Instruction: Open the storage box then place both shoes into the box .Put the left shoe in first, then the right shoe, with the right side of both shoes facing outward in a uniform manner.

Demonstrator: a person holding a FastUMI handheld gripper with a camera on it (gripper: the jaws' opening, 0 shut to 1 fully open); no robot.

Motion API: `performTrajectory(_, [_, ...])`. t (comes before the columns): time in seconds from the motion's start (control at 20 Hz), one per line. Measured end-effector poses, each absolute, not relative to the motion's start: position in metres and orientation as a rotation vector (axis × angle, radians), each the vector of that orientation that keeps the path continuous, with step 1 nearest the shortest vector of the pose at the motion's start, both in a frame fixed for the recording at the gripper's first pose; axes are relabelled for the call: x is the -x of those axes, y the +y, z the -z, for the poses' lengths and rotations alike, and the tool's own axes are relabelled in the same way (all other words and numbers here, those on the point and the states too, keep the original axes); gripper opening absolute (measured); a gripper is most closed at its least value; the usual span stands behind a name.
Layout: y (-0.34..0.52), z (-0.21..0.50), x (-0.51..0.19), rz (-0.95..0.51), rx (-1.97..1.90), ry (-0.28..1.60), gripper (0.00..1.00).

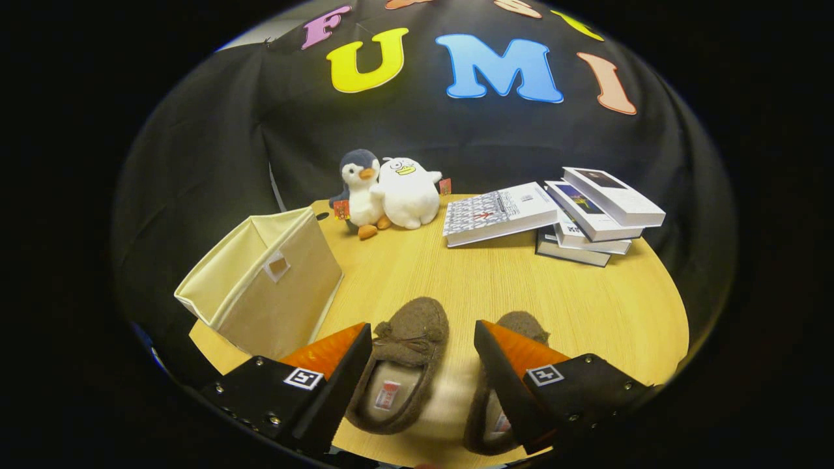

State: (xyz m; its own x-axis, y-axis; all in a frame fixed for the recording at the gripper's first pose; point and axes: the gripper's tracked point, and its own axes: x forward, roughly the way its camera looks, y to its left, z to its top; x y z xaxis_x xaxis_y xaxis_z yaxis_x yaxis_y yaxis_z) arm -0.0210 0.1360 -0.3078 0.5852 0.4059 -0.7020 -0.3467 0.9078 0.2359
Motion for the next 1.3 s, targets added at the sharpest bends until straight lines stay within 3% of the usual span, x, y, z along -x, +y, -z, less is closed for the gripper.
performTrajectory(0.65, [0.144, 0.381, 0.052, -0.487, -0.05, 1.017, 0.98])
performTrajectory(0.85, [0.146, 0.394, 0.053, -0.46, -0.04, 1.064, 0.88])
performTrajectory(1.0, [0.146, 0.404, 0.055, -0.425, -0.068, 1.113, 0.46])
performTrajectory(1.15, [0.149, 0.408, 0.053, -0.415, -0.092, 1.113, 0.46])
performTrajectory(1.2, [0.148, 0.403, 0.055, -0.408, -0.094, 1.127, 0.23])
performTrajectory(1.3, [0.149, 0.404, 0.055, -0.407, -0.088, 1.142, 0.21])
